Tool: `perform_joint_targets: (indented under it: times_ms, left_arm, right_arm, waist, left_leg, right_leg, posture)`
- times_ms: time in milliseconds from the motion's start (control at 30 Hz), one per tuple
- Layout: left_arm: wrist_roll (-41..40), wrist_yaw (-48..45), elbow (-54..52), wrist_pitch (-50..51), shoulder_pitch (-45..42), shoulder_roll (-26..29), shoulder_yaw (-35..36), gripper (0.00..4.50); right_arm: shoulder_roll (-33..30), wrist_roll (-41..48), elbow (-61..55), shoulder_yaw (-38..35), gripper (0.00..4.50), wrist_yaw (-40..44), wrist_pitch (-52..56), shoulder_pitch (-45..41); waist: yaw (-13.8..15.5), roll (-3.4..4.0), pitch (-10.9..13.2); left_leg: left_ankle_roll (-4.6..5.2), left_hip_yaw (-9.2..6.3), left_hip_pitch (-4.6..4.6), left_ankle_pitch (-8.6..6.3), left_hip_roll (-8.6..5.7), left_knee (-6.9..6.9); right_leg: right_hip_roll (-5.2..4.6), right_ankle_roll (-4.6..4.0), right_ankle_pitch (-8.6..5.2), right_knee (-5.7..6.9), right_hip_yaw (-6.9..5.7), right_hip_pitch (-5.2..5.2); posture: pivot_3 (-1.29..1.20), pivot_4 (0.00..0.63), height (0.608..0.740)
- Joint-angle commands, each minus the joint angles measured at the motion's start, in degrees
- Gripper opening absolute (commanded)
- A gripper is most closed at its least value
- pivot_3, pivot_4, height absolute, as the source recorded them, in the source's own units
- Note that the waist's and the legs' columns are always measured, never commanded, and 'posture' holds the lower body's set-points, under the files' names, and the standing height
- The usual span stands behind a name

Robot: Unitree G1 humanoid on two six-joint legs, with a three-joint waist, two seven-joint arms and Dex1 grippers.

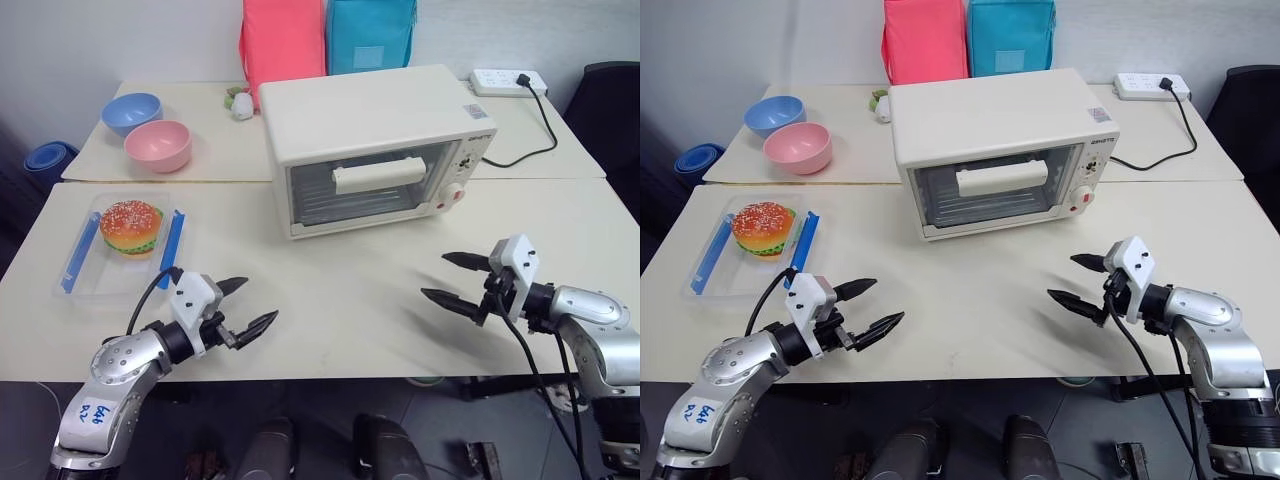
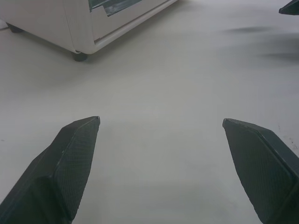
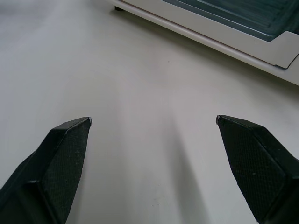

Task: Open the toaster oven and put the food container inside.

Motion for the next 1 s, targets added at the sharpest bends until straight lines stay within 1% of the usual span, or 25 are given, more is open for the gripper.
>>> perform_joint_targets:
  times_ms: [33,167,367,433,567,767,900,1000]
  left_arm:
    - [0.61,-0.05,-0.07,-1.32,-0.2,-0.17,-0.82,4.5]
    - [-0.77,1.26,-0.11,0.84,-0.79,-1.16,-0.44,4.5]
    - [-2.39,-0.16,-0.57,2.19,-1.05,-0.76,-0.21,4.5]
    - [-2.34,0.3,-0.88,2.74,-1.5,-0.76,-0.34,4.5]
    - [-5.59,-0.27,-2.23,4.83,-3.32,-1.39,-0.4,4.5]
    - [-11.46,-2.01,-3.85,9.45,-9.38,-0.6,-0.91,4.5]
    - [-17.57,-3.28,-6.6,13.64,-13.4,0.73,0.01,4.5]
    - [-22.96,-2.44,-9.04,16.44,-16.35,1.62,2.02,4.5]
  right_arm:
    - [-0.63,0.97,-2.24,-1.29,4.46,-0.19,0.0,0.13]
    - [-0.61,0.98,-2.24,-1.31,4.46,-0.29,0.21,0.07]
    - [-0.48,2.48,-2.53,-1.39,4.46,-0.43,3.09,-0.23]
    - [-0.22,1.76,-2.95,-0.88,4.46,-1.09,2.91,-0.48]
    - [0.95,2.91,-3.78,0.07,4.46,-1.46,4.43,-2.12]
    - [2.68,2.71,0.59,2.27,4.46,-0.58,5.69,-10.24]
    - [3.55,2.21,6.76,3.28,4.46,0.48,5.61,-18.52]
    - [4.52,1.62,12.7,3.9,4.46,1.12,5.19,-25.78]
  waist:
    - [0.0,0.0,0.0]
    - [0.01,0.0,0.0]
    - [-0.01,0.0,0.0]
    - [0.0,0.01,0.0]
    - [-0.01,0.0,0.0]
    - [-0.09,0.02,0.01]
    - [-0.14,0.02,0.01]
    - [-0.3,0.05,0.04]
  left_leg:
    - [0.0,0.0,0.0,0.0,0.0,0.0]
    - [0.0,0.0,0.0,0.0,0.0,-0.01]
    - [0.0,0.01,0.0,0.0,0.0,-0.02]
    - [0.0,0.0,0.0,0.0,0.01,-0.02]
    - [0.0,0.0,0.0,0.0,0.0,-0.02]
    - [-0.02,0.01,0.0,0.01,0.01,0.0]
    - [-0.06,0.01,-0.02,0.02,0.01,-0.02]
    - [-0.26,0.06,-0.03,0.12,0.01,-0.01]
  right_leg:
    - [0.0,0.0,0.0,0.0,0.0,0.0]
    - [0.0,0.0,0.0,-0.02,0.0,0.0]
    - [0.0,0.0,0.0,-0.02,0.0,0.0]
    - [0.0,0.0,0.0,-0.02,0.0,0.0]
    - [0.0,0.0,0.0,-0.03,0.0,0.0]
    - [0.03,0.0,0.0,-0.01,0.01,-0.02]
    - [0.05,0.01,0.01,-0.02,0.0,-0.03]
    - [0.08,0.01,0.01,-0.01,0.02,-0.05]
  posture:
    - [0.0,0.15,0.74]
    - [0.0,0.15,0.74]
    - [0.0,0.15,0.74]
    - [0.0,0.15,0.74]
    - [0.0,0.15,0.74]
    - [0.0,0.15,0.74]
    - [0.0,0.15,0.74]
    - [0.0,0.15,0.74]
